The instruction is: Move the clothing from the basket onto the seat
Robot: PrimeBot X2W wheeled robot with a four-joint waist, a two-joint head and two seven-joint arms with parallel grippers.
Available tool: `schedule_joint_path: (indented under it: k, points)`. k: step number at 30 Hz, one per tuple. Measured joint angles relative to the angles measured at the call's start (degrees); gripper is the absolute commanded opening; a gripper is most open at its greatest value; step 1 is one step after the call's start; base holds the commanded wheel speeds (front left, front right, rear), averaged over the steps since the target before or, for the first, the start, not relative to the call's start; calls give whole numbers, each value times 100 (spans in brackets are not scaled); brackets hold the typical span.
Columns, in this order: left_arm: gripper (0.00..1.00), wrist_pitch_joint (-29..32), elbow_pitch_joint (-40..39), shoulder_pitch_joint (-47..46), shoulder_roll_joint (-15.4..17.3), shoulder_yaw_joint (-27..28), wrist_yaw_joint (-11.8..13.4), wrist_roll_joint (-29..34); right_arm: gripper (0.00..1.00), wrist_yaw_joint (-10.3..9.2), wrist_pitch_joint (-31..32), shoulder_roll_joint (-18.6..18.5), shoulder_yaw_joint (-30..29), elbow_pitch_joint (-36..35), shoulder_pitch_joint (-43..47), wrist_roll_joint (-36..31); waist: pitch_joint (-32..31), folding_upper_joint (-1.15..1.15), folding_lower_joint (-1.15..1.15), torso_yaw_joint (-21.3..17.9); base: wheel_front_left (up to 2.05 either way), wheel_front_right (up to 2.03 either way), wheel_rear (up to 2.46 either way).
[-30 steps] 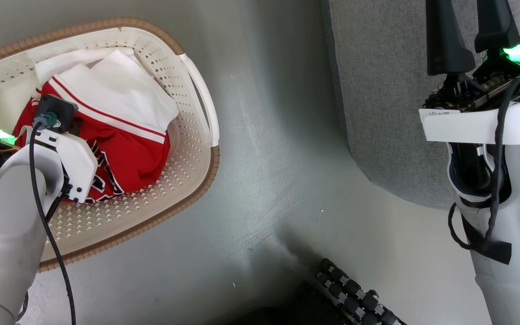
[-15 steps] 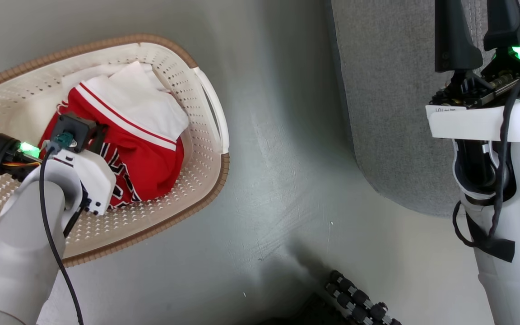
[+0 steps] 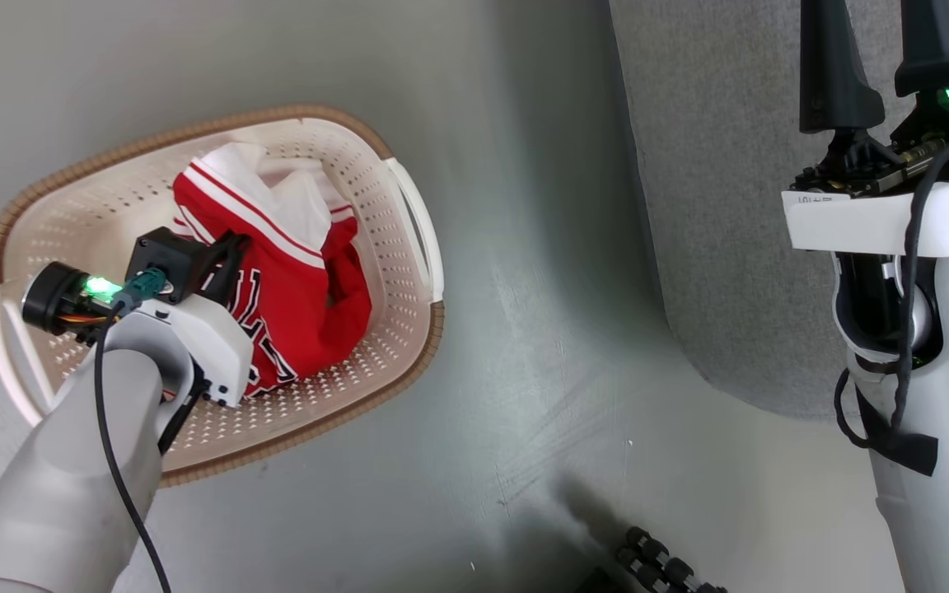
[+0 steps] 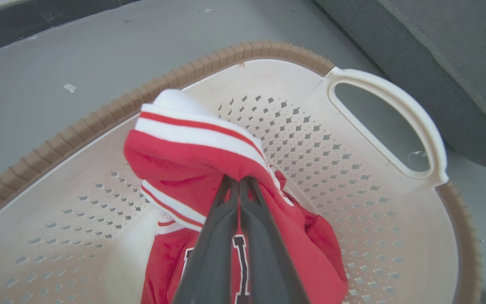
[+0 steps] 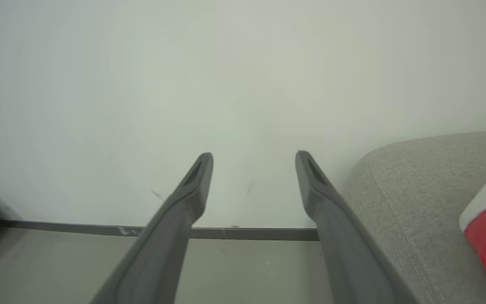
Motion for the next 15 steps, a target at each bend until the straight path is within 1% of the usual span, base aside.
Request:
schedule_joint_path:
  k: [5,15]
  points:
    - [0,-52,-158,100,-100,7,-5,-47,100,0,0,-1,-20,59,55,-152,-225,0,0,110,0,0,0]
    - [0,-94,-535,506,-245,-16,-43,-199,100,0,0,-67,-110,147,337,-213,-760,0,0,345,0,0,0]
